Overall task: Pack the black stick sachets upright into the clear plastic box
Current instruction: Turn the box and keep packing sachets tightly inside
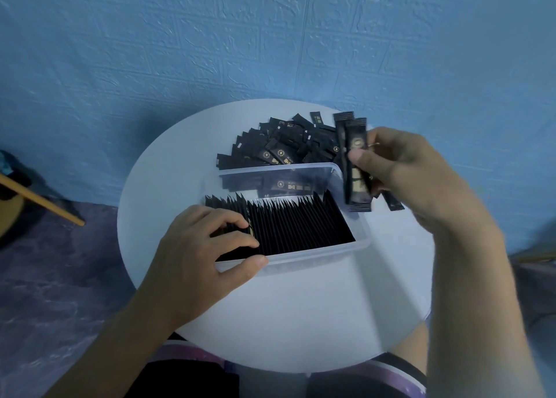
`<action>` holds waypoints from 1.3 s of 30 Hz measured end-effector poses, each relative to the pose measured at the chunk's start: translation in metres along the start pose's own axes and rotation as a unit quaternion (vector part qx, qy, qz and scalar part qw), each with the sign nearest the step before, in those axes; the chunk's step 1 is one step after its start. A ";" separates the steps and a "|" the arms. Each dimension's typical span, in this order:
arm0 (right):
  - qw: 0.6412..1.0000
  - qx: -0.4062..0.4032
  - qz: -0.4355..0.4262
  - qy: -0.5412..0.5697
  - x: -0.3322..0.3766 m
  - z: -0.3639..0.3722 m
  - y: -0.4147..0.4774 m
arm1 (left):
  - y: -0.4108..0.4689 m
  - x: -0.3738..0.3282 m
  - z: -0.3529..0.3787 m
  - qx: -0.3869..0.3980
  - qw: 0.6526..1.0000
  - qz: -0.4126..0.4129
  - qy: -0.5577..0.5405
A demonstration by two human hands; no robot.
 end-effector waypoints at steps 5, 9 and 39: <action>0.980 0.090 0.066 -0.165 -0.007 0.084 0.024 | 0.001 -0.001 0.002 -0.001 1.000 -0.006 0.002; 0.945 0.146 0.124 -0.265 -0.015 0.123 0.026 | 0.001 -0.002 0.003 -0.002 1.000 -0.007 -0.001; 0.957 0.233 0.172 -0.016 -0.022 0.123 0.032 | 0.000 0.003 0.006 -0.008 1.000 0.003 -0.005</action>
Point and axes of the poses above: each hand's wrist, its own y-axis towards the middle knuckle, its own z-axis out of the palm, x = y × z, the point moved 4 cm from there along y, towards the middle knuckle, and after that the axes turned 12 degrees about x, right-handed, at the moved point
